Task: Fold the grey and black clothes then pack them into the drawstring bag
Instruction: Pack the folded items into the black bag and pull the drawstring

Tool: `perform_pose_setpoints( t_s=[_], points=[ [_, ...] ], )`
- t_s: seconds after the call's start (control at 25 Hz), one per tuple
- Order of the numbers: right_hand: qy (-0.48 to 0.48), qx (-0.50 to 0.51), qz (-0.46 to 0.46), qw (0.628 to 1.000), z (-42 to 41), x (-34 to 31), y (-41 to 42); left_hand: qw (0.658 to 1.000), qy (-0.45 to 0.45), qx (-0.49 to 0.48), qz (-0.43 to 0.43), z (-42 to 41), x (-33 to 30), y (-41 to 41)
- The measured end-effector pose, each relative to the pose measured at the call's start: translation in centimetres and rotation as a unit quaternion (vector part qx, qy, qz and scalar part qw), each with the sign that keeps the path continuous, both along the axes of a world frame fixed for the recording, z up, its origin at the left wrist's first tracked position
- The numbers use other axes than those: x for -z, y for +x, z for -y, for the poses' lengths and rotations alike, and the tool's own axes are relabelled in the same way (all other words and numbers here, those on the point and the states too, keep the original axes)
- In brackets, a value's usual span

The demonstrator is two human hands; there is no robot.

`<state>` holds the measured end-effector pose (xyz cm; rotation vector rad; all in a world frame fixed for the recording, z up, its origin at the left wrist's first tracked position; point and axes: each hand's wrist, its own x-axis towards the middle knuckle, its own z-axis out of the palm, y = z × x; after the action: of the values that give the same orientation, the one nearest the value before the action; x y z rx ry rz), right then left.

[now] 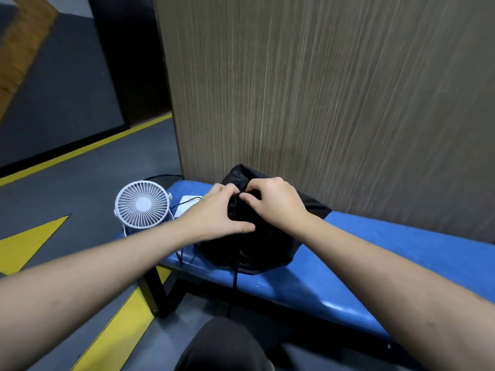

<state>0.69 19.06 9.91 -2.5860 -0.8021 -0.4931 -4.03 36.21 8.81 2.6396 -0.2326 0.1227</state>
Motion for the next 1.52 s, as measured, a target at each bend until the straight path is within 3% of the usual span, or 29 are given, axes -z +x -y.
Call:
perform_pose_setpoints(
  t_s=[0.16, 0.28, 0.4, 0.48, 0.68, 0.88, 1.0, 1.12, 1.24, 1.36, 1.52],
  points=[
    [0.036, -0.013, -0.147, 0.988, -0.2, -1.0, 1.2, 0.997, -0.006, 0.002, 0.074, -0.4, 0.3, 1.0],
    [-0.047, 0.005, -0.194, 0.980, 1.3, -1.7, 2.5, 0.998, 0.039, 0.021, 0.043, -1.9, 0.2, 1.4],
    [-0.194, 0.026, -0.175, 0.965, 3.3, -2.6, 3.0, 0.993, 0.097, 0.045, -0.046, -2.6, 1.1, 1.5],
    [-0.273, 0.044, -0.145, 0.950, 5.0, -3.1, 3.3, 0.987, 0.140, 0.057, -0.061, -2.7, 1.5, 1.8],
    [-0.363, 0.103, -0.077, 0.923, 8.5, -4.4, 3.6, 0.983, 0.158, 0.047, -0.076, -1.8, 0.1, 2.1],
    [-0.317, 0.146, -0.069, 0.935, 10.4, -6.0, 3.0, 0.975, 0.184, 0.031, -0.121, -0.1, -0.8, 2.1],
    [-0.237, 0.166, -0.030, 0.957, 11.3, -6.9, 2.5, 0.978, 0.182, 0.016, -0.104, 0.6, -1.4, 1.6],
    [-0.133, 0.195, -0.094, 0.967, 12.5, -8.1, 2.1, 0.983, 0.175, 0.035, -0.040, 1.5, -2.5, 0.7],
    [-0.059, 0.200, -0.154, 0.966, 13.8, -8.9, 1.5, 0.958, 0.265, 0.103, 0.041, 3.6, -3.2, 0.4],
    [-0.024, 0.197, -0.160, 0.967, 14.9, -9.1, 1.1, 0.940, 0.301, 0.153, 0.040, 6.4, -3.5, 0.8],
    [-0.010, 0.196, -0.158, 0.968, 16.1, -9.1, 0.7, 0.942, 0.315, 0.113, 0.021, 9.0, -2.8, 2.1]
  ],
)
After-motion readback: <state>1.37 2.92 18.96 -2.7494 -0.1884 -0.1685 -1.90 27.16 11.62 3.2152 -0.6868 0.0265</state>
